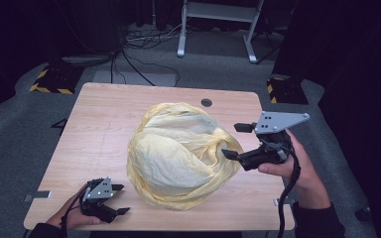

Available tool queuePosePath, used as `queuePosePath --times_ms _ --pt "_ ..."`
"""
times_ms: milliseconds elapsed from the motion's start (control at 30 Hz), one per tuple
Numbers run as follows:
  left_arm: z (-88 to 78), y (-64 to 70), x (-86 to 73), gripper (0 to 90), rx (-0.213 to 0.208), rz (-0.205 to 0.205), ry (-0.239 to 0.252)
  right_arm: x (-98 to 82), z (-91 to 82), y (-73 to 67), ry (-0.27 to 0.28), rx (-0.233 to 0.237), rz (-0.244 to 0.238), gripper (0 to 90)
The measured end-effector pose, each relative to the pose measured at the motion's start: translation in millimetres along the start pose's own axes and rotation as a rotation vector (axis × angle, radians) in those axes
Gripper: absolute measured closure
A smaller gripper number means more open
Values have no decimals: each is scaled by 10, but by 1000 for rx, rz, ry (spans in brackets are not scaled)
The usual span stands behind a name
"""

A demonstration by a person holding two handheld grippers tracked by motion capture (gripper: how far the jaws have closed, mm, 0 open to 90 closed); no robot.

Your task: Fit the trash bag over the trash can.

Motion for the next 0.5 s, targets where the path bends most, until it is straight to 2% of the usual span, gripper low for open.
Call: queuePosePath --times_ms 167,500 --pt "0 0 0 215 1 1 0 -101 -86 37 -8 -27 -4 196" --pt "0 2 0 215 2 4 0 -247 -109 46 -26 -53 -15 192"
Point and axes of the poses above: each handheld gripper's, and its own axes: z roughly forward along the jaws, x roughly out of its top, y roughly to its right, the point moved 10 cm from there along z, roughly forward along the jaws
